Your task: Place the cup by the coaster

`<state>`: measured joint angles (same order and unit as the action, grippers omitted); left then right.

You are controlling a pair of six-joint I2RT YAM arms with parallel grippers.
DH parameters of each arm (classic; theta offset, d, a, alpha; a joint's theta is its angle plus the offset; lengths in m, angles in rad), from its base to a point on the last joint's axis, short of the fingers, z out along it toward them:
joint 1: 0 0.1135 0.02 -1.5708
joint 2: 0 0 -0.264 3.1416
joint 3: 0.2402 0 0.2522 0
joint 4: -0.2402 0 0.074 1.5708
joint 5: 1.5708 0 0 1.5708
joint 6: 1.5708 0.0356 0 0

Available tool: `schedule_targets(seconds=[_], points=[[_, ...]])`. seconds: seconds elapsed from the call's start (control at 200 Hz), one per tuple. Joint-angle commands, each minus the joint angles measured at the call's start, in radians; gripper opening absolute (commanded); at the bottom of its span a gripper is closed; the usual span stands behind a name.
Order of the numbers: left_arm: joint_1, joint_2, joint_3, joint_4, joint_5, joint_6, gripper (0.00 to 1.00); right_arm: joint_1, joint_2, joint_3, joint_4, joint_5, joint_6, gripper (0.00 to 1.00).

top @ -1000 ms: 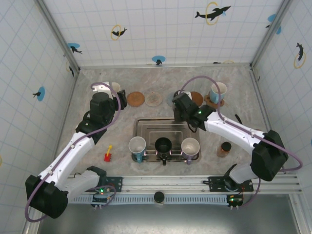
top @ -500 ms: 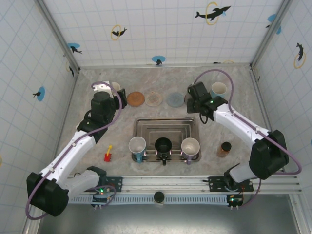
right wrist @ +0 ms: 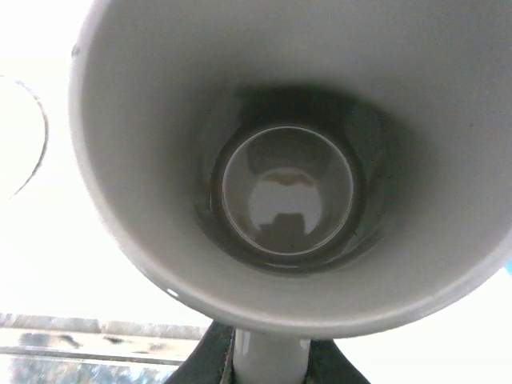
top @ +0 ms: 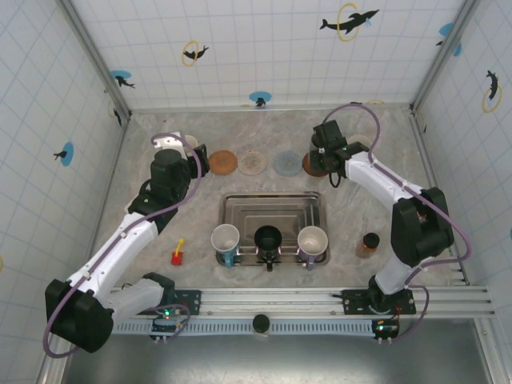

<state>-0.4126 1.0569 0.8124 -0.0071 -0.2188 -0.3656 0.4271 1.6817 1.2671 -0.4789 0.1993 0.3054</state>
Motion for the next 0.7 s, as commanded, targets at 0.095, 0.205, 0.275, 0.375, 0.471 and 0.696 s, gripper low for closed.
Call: schedule_targets(seconds=[0.095, 0.205, 0.275, 0.375, 0.471, 0.696], points=[[-0.006, 0.027, 0.011, 0.044, 0.007, 0.014, 0.70, -0.039, 0.056, 0.124, 0.107, -0.018, -0.028, 0.00], [-0.006, 0.041, 0.016, 0.050, 0.007, 0.016, 0.70, -0.043, 0.086, 0.139, 0.114, -0.023, -0.031, 0.00], [-0.007, 0.046, 0.018, 0.051, 0.007, 0.017, 0.70, -0.045, 0.101, 0.144, 0.119, -0.028, -0.031, 0.00], [-0.006, 0.051, 0.020, 0.052, 0.007, 0.017, 0.70, -0.047, 0.116, 0.147, 0.122, -0.034, -0.030, 0.00], [-0.006, 0.052, 0.018, 0.055, 0.007, 0.016, 0.70, -0.047, 0.125, 0.148, 0.126, -0.037, -0.029, 0.00], [-0.004, 0.059, 0.021, 0.055, 0.009, 0.017, 0.70, -0.046, 0.142, 0.144, 0.127, -0.037, -0.028, 0.00]])
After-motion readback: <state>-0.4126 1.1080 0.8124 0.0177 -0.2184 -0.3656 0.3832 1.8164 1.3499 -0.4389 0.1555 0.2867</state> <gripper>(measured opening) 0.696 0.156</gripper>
